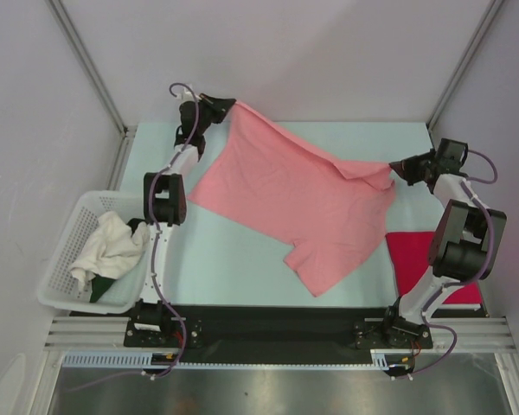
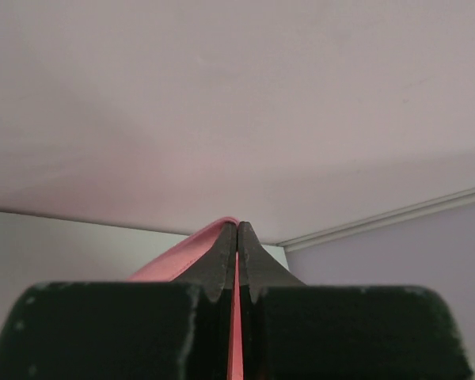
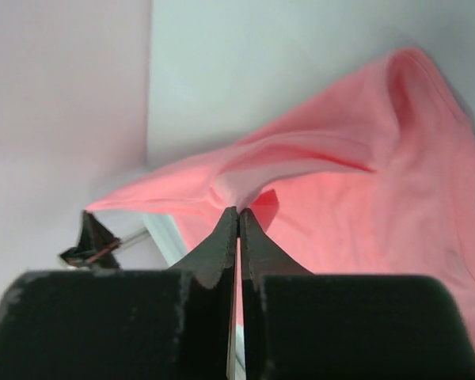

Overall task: Fold and stack the t-shirts
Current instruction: Fold the tshirt

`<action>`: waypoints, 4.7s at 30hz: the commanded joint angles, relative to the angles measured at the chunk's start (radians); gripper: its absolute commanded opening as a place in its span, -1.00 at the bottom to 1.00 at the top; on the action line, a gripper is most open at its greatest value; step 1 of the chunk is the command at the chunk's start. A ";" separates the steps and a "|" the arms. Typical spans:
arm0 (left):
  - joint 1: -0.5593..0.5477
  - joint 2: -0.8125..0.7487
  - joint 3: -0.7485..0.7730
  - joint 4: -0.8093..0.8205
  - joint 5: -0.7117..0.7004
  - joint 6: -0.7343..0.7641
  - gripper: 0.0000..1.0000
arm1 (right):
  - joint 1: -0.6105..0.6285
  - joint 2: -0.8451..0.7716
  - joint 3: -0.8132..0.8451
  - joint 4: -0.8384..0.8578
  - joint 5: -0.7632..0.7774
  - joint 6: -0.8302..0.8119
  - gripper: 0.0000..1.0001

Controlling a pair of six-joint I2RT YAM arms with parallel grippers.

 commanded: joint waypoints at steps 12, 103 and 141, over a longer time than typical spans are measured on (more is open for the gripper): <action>-0.007 0.086 0.026 0.131 -0.069 -0.147 -0.99 | -0.079 0.159 0.234 0.188 -0.082 0.055 -1.00; 0.135 -0.219 -0.412 -0.386 0.227 0.146 -0.95 | -0.044 -0.204 -0.184 -0.239 -0.120 -0.133 -1.00; -0.036 -0.164 -0.292 -0.133 0.096 0.085 -0.12 | -0.015 0.204 0.205 -0.196 0.051 -0.485 0.32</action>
